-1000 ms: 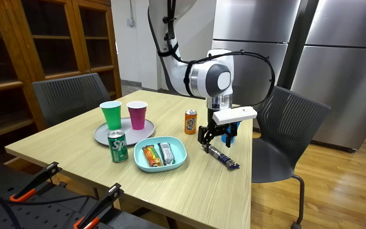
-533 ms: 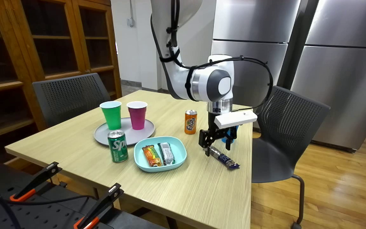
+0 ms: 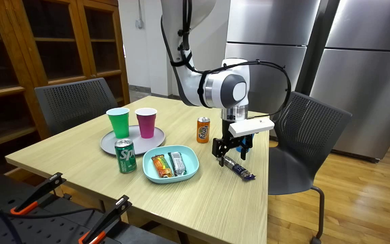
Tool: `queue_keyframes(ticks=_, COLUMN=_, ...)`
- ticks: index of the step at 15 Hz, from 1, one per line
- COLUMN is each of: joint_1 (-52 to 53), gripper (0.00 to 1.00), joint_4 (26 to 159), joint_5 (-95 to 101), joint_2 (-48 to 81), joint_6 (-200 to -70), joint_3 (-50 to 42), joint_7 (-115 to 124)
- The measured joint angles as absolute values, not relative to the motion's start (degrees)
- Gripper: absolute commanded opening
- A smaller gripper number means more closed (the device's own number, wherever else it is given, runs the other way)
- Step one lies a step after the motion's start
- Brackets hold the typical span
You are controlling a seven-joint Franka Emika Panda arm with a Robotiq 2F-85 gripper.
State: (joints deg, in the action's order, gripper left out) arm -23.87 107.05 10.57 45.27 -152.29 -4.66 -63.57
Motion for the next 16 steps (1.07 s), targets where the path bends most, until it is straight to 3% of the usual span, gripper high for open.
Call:
queue_keyframes(ticks=5, joint_1=-23.9, gripper=1.0, joint_4=107.1, joint_5=10.6, joint_2=45.6, joint_6=-152.5, joint_3=-4.6, joint_7=-63.7)
queue_keyframes(ticks=6, joint_1=-23.9, gripper=0.75, joint_4=107.1, joint_5=10.6, joint_2=45.8, joint_6=-152.5, joint_3=-4.6, joint_7=-63.7)
queue_keyframes(ticks=8, joint_1=-23.9, gripper=0.67, joint_4=107.1, joint_5=10.6, joint_2=46.0, joint_6=-152.8, joint_3=-4.5, joint_7=-64.1)
queue_keyframes(ticks=16, joint_1=-24.1, gripper=0.05, joint_4=107.1, joint_5=10.6, joint_2=46.0, joint_6=-153.7, joint_3=-4.5, joint_7=-66.6)
